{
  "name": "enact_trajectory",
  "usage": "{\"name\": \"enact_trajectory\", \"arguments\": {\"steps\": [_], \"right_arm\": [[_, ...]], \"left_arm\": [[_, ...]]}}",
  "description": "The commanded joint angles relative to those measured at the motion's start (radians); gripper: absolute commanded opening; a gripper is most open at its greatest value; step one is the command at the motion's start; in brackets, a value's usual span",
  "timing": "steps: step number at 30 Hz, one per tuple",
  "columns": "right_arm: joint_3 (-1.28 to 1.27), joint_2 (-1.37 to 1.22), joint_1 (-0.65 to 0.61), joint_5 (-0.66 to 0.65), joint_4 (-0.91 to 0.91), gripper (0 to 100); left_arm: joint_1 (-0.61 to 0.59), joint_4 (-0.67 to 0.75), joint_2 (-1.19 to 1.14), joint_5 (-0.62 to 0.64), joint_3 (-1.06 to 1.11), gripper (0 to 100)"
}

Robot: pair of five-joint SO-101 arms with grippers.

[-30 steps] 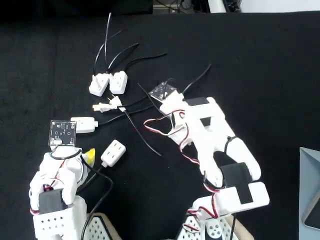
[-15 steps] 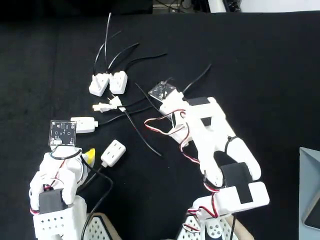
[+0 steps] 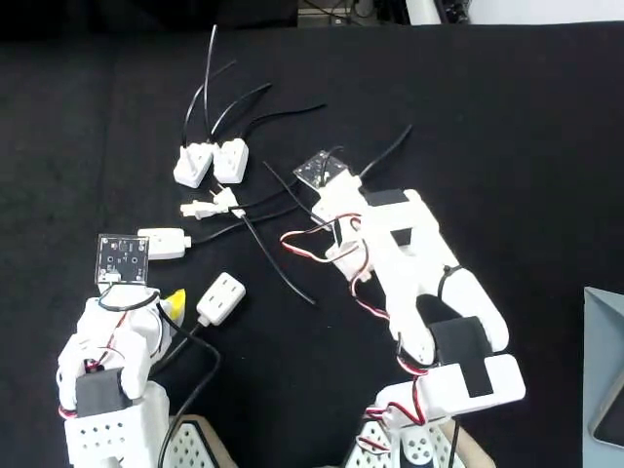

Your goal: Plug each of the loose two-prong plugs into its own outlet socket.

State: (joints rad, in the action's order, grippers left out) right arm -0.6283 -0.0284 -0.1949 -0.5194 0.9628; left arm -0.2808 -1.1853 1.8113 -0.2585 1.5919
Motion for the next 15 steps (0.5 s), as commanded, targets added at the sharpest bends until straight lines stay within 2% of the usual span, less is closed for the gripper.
{"name": "enact_trajectory", "arguments": {"steps": [1, 9, 13, 15], "right_arm": [[0.031, 0.013, 0.011, 0.009, -0.018, 12.7], [0.025, -0.042, 0.015, 0.009, -0.040, 12.1], [0.054, -0.087, 0.015, 0.002, -0.040, 2.8], [0.071, -0.087, 0.015, 0.003, -0.032, 1.2]], "left_arm": [[-0.007, -0.005, 0.005, -0.008, -0.007, 28], [-0.007, -0.005, 0.005, -0.008, -0.005, 28], [-0.007, -0.005, 0.005, -0.008, -0.005, 28], [-0.007, -0.005, 0.005, -0.008, -0.005, 28]]}}
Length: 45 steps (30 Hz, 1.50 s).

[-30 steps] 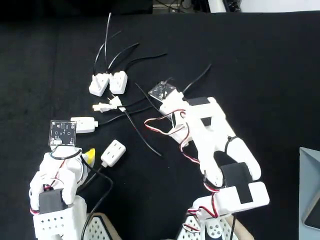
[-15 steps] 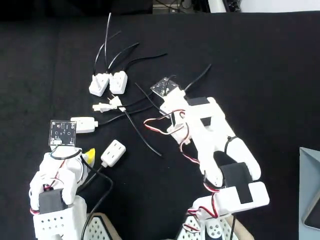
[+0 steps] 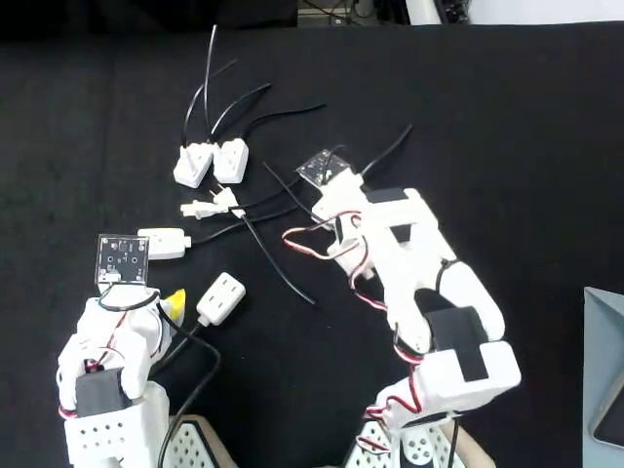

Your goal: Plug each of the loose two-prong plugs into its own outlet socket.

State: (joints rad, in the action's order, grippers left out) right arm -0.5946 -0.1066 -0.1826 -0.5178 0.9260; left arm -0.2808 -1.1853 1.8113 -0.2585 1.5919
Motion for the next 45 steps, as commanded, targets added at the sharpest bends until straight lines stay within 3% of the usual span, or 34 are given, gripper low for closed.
{"name": "enact_trajectory", "arguments": {"steps": [1, 9, 14, 18, 24, 30, 35, 45], "right_arm": [[0.041, -0.002, 0.002, 0.005, 0.014, 1.3], [0.048, 0.236, -0.003, 0.009, 0.201, 1.5], [0.045, 0.453, -0.003, 0.140, 0.321, 1.3], [-0.002, 0.628, -0.005, 0.155, 0.327, 1.2], [-0.174, 0.875, -0.204, 0.155, 0.281, 1.2], [-0.326, 1.064, -0.327, 0.155, 0.104, 1.1], [-0.398, 1.153, -0.393, 0.321, -0.049, 1.1], [-0.441, 1.184, -0.559, 0.402, -0.120, 1.1]], "left_arm": [[-0.007, -0.005, 0.005, -0.008, -0.005, 28], [-0.001, 0.000, 0.005, -0.009, 0.004, 28], [-0.001, 0.002, 0.006, -0.006, 0.002, 28], [0.002, 0.003, 0.009, 0.000, -0.007, 28], [0.002, 0.072, 0.009, 0.107, -0.054, 28], [0.013, 0.175, 0.009, 0.270, -0.148, 28], [0.091, 0.272, 0.009, 0.422, -0.160, 28], [0.234, 0.351, 0.009, 0.486, -0.180, 28]]}}
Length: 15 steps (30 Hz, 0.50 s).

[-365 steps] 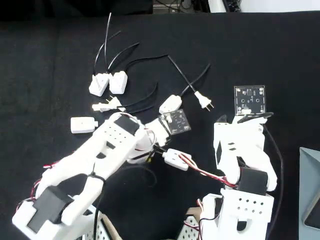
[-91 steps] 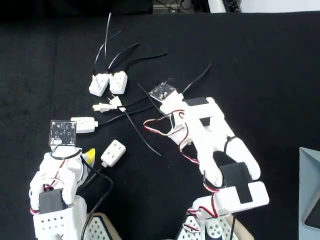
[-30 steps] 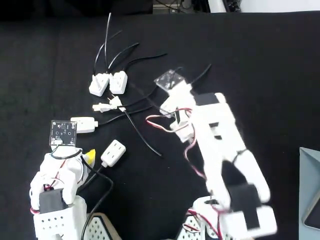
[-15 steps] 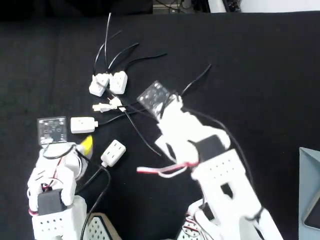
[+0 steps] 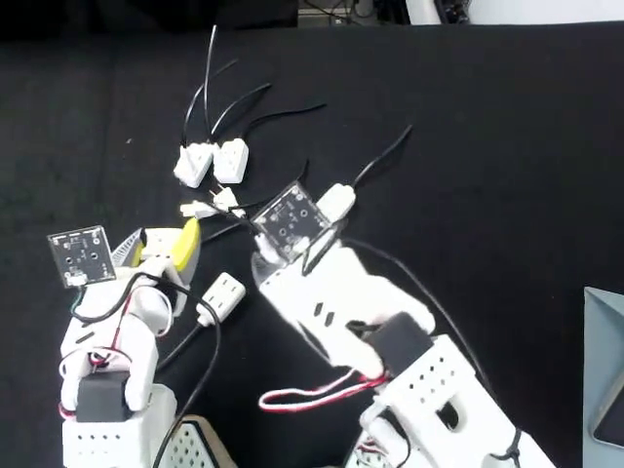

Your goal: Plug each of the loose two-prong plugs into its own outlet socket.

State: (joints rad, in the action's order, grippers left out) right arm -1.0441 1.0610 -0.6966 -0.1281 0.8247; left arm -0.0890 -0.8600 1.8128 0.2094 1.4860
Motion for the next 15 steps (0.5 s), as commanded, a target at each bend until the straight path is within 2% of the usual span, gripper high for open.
{"name": "enact_trajectory", "arguments": {"steps": [1, 10, 15], "right_arm": [[0.008, 0.016, -0.058, 0.012, -0.017, 1.1], [-0.028, 0.016, -0.084, 0.012, -0.025, 1.1], [-0.030, 0.012, -0.083, 0.012, -0.025, 1.1]], "left_arm": [[0.059, 0.023, 0.008, 0.017, -0.084, 28], [0.231, 0.009, 0.008, 0.009, -0.182, 28], [0.346, -0.109, 0.009, -0.078, -0.223, 28]]}}
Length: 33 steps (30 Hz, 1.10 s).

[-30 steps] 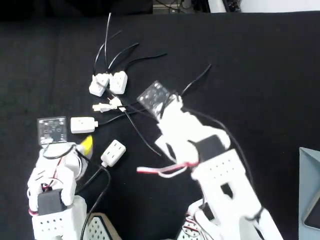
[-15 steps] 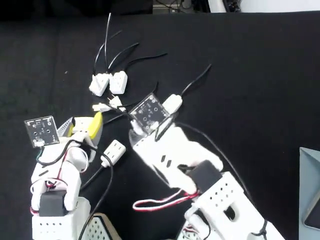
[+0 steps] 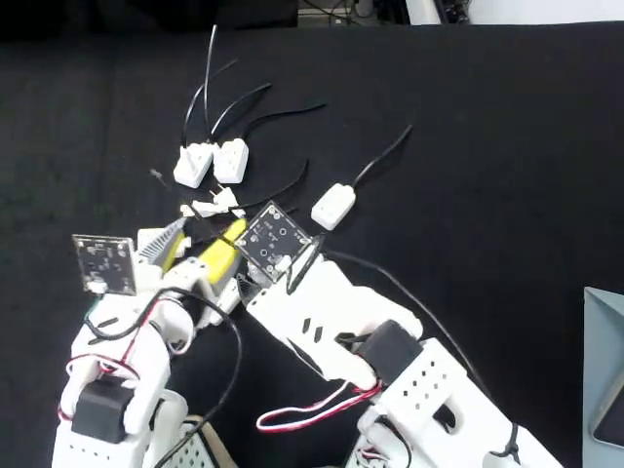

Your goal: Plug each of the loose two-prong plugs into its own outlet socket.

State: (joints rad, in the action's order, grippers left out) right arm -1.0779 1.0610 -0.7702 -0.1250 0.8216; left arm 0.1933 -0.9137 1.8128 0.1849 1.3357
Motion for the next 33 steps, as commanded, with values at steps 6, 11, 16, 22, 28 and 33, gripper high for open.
{"name": "enact_trajectory", "arguments": {"steps": [6, 11, 16, 22, 28, 33], "right_arm": [[0.002, 0.012, -0.008, 0.009, -0.018, 1.1], [-0.015, 0.010, 0.028, 0.009, -0.029, 1.1], [-0.045, 0.010, 0.051, 0.009, -0.104, 1.1], [-0.096, 0.008, 0.046, 0.008, -0.255, 1.1], [-0.104, -0.113, 0.044, 0.002, -0.396, 1.1], [-0.102, -0.326, -0.015, 0.000, -0.563, 1.1]], "left_arm": [[0.107, -0.127, 0.009, -0.127, -0.136, 21], [-0.013, -0.126, 0.009, -0.121, -0.143, 21], [-0.274, -0.127, 0.009, -0.121, -0.170, 21], [-0.624, -0.150, 0.009, -0.120, -0.124, 21], [-0.756, -0.115, 0.009, -0.120, 0.018, 21], [-0.756, -0.015, 0.009, -0.120, 0.117, 21]]}}
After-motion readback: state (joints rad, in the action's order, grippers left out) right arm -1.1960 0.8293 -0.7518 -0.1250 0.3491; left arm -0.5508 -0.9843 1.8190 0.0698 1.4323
